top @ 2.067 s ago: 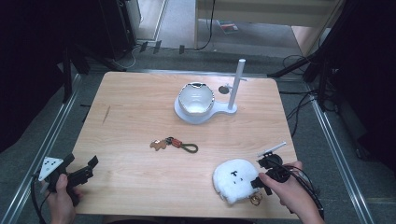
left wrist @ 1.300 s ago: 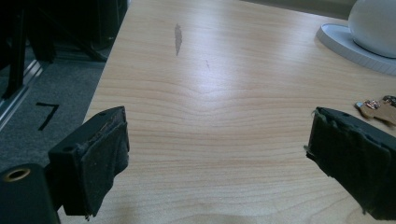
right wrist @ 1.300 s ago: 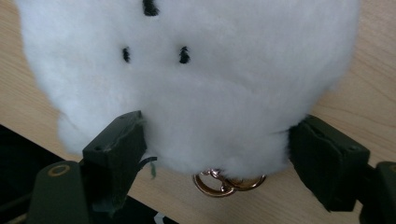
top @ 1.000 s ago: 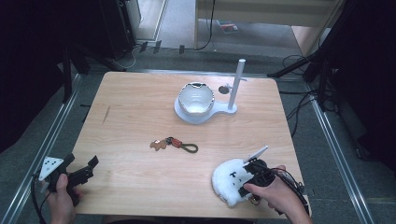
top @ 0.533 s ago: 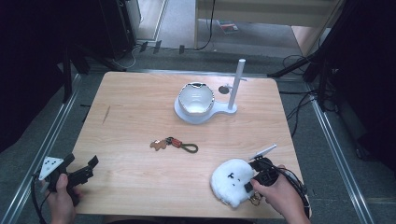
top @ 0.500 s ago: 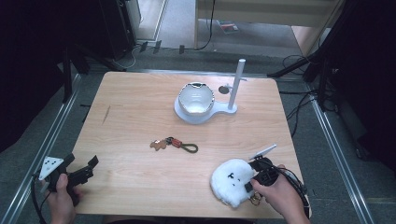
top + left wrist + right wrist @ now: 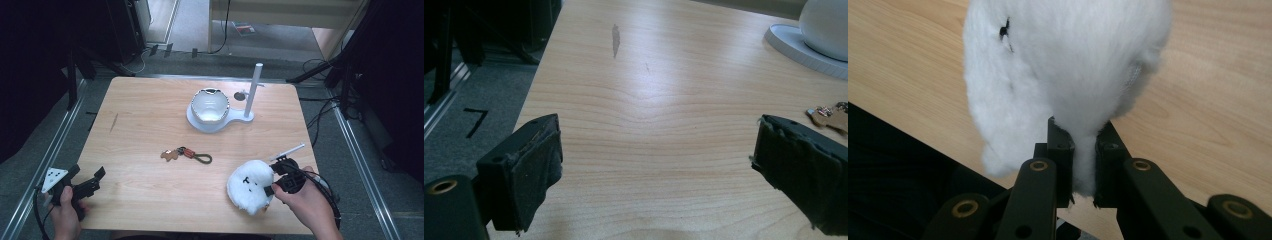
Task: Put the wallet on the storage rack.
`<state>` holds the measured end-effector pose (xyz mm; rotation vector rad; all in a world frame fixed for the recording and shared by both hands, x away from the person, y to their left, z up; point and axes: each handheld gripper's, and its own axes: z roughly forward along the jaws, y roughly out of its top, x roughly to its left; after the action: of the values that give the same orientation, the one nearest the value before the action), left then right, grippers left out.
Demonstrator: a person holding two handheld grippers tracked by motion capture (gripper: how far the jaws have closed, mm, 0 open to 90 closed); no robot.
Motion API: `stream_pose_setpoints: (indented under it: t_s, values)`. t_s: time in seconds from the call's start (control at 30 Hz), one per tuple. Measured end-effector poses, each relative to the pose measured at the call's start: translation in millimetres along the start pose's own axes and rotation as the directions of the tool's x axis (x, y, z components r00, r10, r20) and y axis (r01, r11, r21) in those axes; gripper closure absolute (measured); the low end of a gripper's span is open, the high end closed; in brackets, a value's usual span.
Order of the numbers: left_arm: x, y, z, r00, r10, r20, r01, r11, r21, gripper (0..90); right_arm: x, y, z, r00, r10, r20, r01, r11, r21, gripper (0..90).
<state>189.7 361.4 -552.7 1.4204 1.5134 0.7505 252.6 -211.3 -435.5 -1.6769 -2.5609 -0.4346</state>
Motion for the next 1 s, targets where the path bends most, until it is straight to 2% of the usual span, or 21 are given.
stream_pose_setpoints:
  t_s: [0.17,0.4,0.47,1.0]
  values:
    - [0.1,0.0,0.0,1.0000,-0.002,0.001,0.002,1.0000,0.000,6.4,11.8,12.3,-23.9,0.9995,-0.030,0.000,0.030,0.999,-0.036,83.2]
    - [0.2,0.0,0.0,1.0000,-0.003,0.002,0.003,1.0000,-0.001,6.4,19.3,30.0,-40.4,0.9989,-0.046,0.009,0.046,0.998,-0.052,83.1]
    - [0.3,0.0,0.0,1.0000,-0.003,0.004,0.003,1.0000,-0.002,6.4,22.8,39.8,-47.6,0.9986,-0.050,0.015,0.051,0.997,-0.058,83.1]
    - [0.3,0.0,0.3,1.0000,-0.003,0.007,0.003,1.0000,-0.002,6.4,44.9,94.5,-70.7,0.9942,-0.073,0.078,0.078,0.995,-0.056,82.9]
